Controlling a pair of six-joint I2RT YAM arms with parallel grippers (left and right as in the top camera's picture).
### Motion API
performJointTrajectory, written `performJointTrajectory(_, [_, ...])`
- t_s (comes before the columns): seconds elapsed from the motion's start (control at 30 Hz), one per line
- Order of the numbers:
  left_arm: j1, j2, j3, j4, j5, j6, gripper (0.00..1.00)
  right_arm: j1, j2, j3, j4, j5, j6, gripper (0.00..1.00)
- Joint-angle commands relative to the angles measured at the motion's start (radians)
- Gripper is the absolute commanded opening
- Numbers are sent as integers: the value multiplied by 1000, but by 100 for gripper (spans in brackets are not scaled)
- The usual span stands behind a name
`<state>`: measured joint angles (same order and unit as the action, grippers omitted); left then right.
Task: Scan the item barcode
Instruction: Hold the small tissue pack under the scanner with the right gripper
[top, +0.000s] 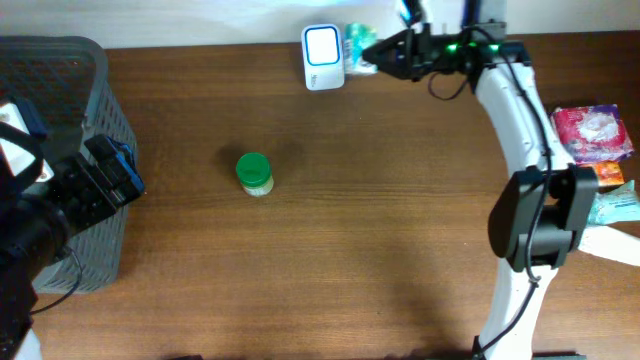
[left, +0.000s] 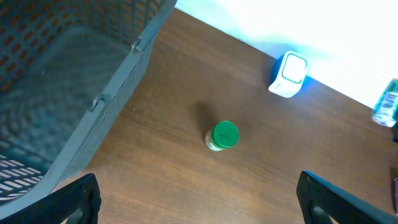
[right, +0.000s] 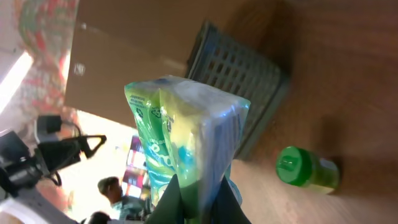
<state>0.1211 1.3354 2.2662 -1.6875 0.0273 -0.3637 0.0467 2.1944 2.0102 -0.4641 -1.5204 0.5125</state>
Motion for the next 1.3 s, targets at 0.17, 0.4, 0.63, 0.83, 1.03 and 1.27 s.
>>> performJointTrajectory(0.17, [6, 0, -1, 0, 7, -10, 99, 45, -9, 2, 176, -32, 8, 4])
performJointTrajectory(0.4, [6, 0, -1, 0, 7, -10, 99, 45, -9, 2, 223, -32, 0, 4])
performJointTrajectory(0.63, [6, 0, -1, 0, 7, -10, 99, 45, -9, 2, 227, -31, -34, 4])
performJointTrajectory(0.83, [6, 0, -1, 0, 7, -10, 99, 45, -9, 2, 124, 343, -32, 4])
performJointTrajectory(1.03, [6, 0, -1, 0, 7, -10, 99, 126, -9, 2, -34, 1194, -174, 7])
performJointTrajectory(1.27, [6, 0, -1, 0, 7, -10, 99, 355, 37, 2, 194, 1859, -902, 5])
